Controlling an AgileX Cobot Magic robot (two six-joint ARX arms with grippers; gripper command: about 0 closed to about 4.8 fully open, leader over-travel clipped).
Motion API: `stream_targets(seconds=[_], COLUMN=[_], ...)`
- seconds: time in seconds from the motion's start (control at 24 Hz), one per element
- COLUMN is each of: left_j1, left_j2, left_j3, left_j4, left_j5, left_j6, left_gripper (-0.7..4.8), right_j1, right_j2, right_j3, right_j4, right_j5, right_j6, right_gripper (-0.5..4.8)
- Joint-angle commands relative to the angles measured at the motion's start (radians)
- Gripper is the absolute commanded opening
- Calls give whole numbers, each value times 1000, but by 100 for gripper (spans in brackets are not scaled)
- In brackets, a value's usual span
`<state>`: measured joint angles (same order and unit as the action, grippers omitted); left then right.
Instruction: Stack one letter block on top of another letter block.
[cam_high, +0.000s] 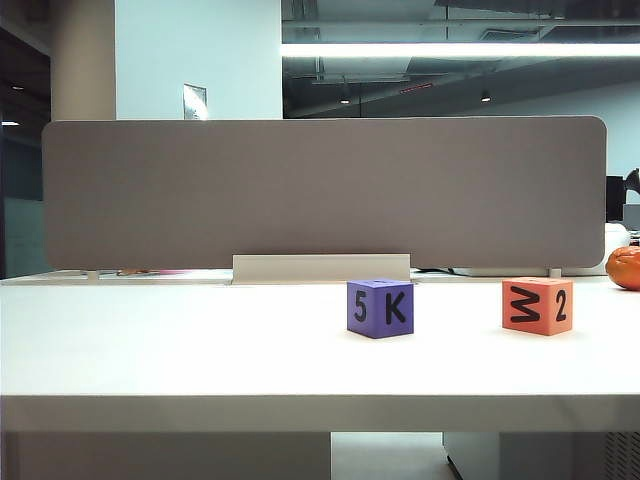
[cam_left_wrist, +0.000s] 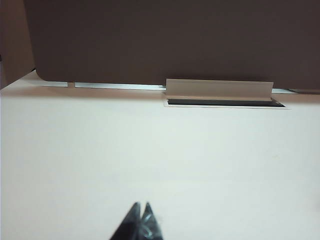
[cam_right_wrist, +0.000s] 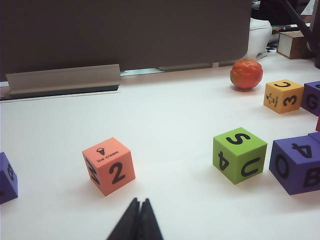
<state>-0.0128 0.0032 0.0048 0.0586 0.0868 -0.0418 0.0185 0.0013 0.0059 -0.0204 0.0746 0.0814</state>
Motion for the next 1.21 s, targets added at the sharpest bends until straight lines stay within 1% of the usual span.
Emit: stream_targets(seconds=[0.04,0.25,0.38,0.5,1.0,1.04,1.13,1.21], left_j1=[1,2,1,1,1,1,1,1], left_j2=[1,1,1,1,1,1,1,1], left_j3=[3,3,3,3,3,3,3,3], left_j4=[8,26,26,25,24,24,23,17], left_j5=[5,4,4,4,4,4,4,4], left_j6=[0,1,1,1,0,0,0,0], left_gripper=[-5,-5,-6,-6,-5,-6,-5,-5], right_j1=[0,1,0,0,0,1,2,3], right_j2=[-2,-2,-2,-2,-2,-2,-2,0], right_j3=[-5,-5,-5,-5,-5,-5,7,29], right_j4=[21,29,61,84,71,82,79,51], right_j5=[-2,-3,-28,-28,-29,-33,-77,-77], right_j6=[-3,-3,-2,-3,-2,-3,-2,11], right_gripper=[-1,-1,-1,-1,-1,-1,-1,-1])
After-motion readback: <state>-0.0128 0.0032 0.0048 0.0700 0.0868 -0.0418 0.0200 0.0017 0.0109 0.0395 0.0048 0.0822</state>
